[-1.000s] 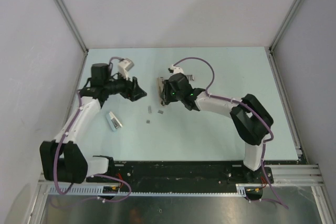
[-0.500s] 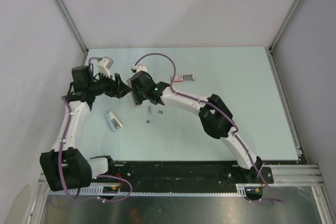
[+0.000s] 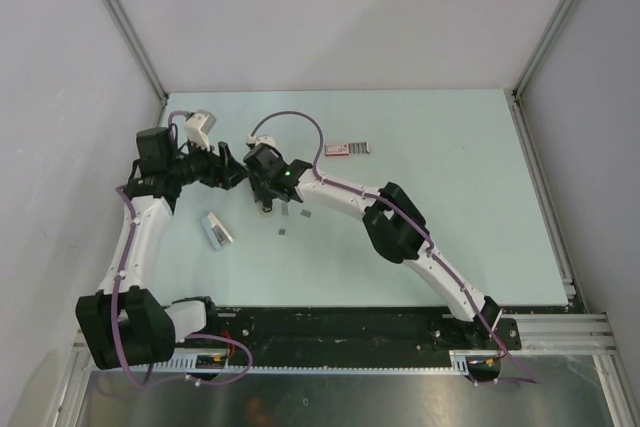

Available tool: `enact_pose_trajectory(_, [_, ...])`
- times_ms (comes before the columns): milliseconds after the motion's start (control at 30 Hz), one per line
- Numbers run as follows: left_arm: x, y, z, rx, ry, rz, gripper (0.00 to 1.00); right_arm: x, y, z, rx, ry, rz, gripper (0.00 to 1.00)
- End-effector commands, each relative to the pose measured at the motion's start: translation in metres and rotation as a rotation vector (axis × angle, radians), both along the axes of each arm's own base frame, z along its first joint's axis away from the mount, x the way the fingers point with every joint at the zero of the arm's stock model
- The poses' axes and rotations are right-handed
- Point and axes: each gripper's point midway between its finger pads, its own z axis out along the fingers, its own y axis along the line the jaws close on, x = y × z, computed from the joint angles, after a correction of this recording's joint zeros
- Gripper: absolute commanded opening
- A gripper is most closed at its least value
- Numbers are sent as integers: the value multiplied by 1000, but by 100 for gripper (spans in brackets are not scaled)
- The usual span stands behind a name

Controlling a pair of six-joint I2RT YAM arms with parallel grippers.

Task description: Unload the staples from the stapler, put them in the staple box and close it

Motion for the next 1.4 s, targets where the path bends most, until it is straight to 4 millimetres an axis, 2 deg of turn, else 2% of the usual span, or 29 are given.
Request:
enact_pose_trajectory(0, [1, 2, 5, -12, -2, 20, 76, 0, 13, 45, 72, -45, 22, 49])
enact_pose_trajectory(167, [5, 4, 7, -2, -8, 30, 76, 10, -5, 85, 117, -56, 10, 70])
enact_pose_trajectory(333, [7, 5, 8, 4, -12, 32, 77, 25, -32, 121, 140, -92, -9, 74])
enact_pose_trajectory(433, [9, 6, 7, 11, -12, 34, 77, 55, -61, 139, 144, -140, -66, 74])
enact_pose_trajectory(533, [9, 7, 6, 13, -13, 34, 77, 101, -104, 143, 125, -172, -186, 75])
enact_pose_trajectory(600, [8, 6, 6, 10, -10, 31, 77, 132, -132, 136, 88, -198, -262, 76])
enact_pose_trajectory(700, [9, 4, 6, 1, -5, 25, 77, 173, -171, 114, 17, -236, -353, 77])
enact_pose_trajectory(767, [10, 4, 6, -5, 2, 21, 77, 192, -187, 105, -12, -269, -385, 76])
enact_pose_trajectory(867, [11, 3, 5, -7, 3, 15, 77, 212, -199, 98, -37, -325, -409, 75])
enact_pose_trajectory(1033, [11, 2, 4, -13, 7, 6, 77, 235, -213, 83, -51, -347, -438, 72])
enact_pose_trajectory(1133, [12, 1, 4, -18, 13, 3, 77, 243, -217, 68, -62, -329, -435, 71])
enact_pose_trajectory(1367, [13, 0, 3, -31, 24, -3, 77, 241, -217, 24, -121, -268, -405, 70])
